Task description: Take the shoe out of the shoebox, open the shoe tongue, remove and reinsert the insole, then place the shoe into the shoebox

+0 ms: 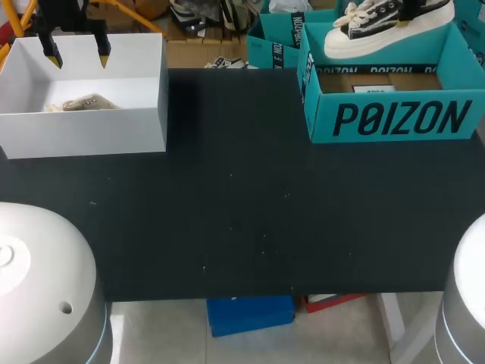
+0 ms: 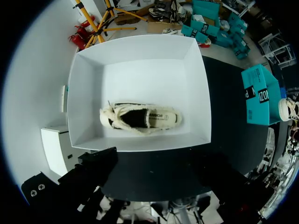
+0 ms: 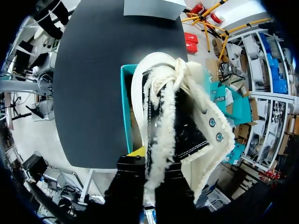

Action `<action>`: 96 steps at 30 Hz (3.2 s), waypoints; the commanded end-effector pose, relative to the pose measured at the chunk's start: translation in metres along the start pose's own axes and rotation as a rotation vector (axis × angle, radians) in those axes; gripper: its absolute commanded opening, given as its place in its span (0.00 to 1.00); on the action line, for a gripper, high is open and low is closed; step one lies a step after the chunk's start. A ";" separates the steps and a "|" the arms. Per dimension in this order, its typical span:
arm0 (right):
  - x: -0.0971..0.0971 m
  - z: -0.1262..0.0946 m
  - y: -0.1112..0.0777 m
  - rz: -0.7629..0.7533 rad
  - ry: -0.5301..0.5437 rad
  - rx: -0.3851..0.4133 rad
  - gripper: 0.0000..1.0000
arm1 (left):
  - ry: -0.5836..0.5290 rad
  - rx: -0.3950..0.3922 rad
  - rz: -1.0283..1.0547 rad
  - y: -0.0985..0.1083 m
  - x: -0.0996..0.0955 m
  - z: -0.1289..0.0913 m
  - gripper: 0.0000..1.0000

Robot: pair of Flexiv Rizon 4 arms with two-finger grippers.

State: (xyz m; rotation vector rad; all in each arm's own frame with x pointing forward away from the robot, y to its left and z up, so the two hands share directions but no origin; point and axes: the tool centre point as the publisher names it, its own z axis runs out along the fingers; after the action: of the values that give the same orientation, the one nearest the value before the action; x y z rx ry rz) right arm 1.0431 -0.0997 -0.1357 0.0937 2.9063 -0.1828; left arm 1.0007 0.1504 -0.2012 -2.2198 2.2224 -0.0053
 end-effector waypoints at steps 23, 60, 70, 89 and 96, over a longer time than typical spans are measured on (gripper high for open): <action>0.196 -0.051 0.222 0.076 -0.116 -0.057 0.00 | -0.001 -0.002 0.000 0.000 0.000 -0.001 1.00; 0.259 0.125 0.295 -0.038 -0.034 -0.236 0.00 | -0.001 -0.002 0.000 0.000 0.000 -0.001 1.00; 0.259 0.155 0.297 -0.013 0.002 -0.255 0.00 | -0.001 -0.002 0.000 0.000 0.000 -0.001 1.00; 0.270 0.177 0.295 -0.016 0.065 -0.246 0.00 | -0.001 -0.002 0.000 0.000 0.000 -0.001 1.00; 0.277 0.185 0.296 -0.017 0.086 -0.242 0.00 | -0.001 -0.002 0.000 0.000 0.000 -0.001 1.00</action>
State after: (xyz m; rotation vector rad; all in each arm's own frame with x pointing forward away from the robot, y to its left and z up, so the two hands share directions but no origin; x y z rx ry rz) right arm 0.8358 0.1799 -0.4068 0.0359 2.9852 0.1725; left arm 1.0007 0.1503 -0.2011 -2.2197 2.2224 -0.0053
